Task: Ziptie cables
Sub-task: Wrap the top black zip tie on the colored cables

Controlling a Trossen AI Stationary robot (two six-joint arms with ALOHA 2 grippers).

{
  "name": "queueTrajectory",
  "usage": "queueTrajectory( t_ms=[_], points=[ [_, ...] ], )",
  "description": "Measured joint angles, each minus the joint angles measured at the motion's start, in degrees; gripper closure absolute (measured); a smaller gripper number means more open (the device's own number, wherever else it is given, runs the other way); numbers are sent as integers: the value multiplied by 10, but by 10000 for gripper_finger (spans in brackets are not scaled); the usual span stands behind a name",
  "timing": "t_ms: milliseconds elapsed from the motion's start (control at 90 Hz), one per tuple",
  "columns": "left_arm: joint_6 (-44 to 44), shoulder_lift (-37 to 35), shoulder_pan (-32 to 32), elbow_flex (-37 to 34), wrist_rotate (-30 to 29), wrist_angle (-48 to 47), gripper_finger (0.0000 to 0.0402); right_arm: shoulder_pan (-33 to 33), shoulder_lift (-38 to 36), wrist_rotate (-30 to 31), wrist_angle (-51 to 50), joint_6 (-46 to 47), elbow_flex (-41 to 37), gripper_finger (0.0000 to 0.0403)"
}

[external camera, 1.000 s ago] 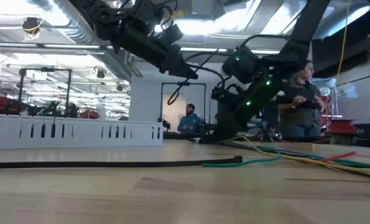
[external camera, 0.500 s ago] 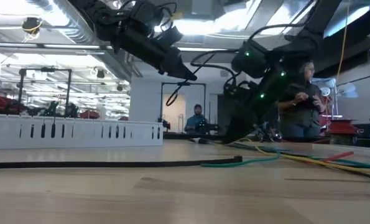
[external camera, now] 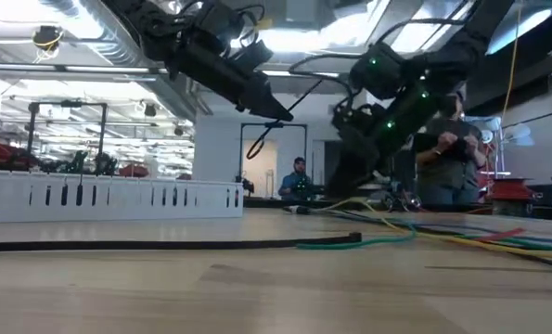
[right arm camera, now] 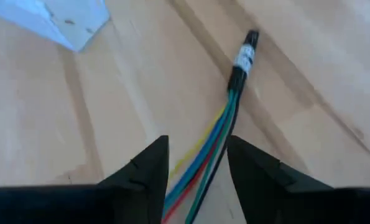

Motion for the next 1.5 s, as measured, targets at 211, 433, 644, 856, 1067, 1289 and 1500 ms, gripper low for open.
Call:
queueTrajectory(
  t_ms=[211,433,644,856,1067,1289,1500],
  points=[
    [3,0,-3,0,0,-3,401,0,47,22,10,12,-1,247],
    [15,0,-12,0,0,-4,401,1,72,45,21,10,2,249],
    [16,0,-16,0,0,-4,401,1,74,36,30,-10,2,322],
    [14,0,-16,0,0,-10,401,4,74,23,29,-26,-9,392],
    [8,0,-22,0,0,-14,401,45,36,119,-39,-101,-14,400],
    [-4,0,-32,0,0,3,401,80,-90,232,-160,-174,-16,402],
    [-44,0,-31,0,0,46,401,119,-189,284,-189,-238,-16,402]
  ],
)
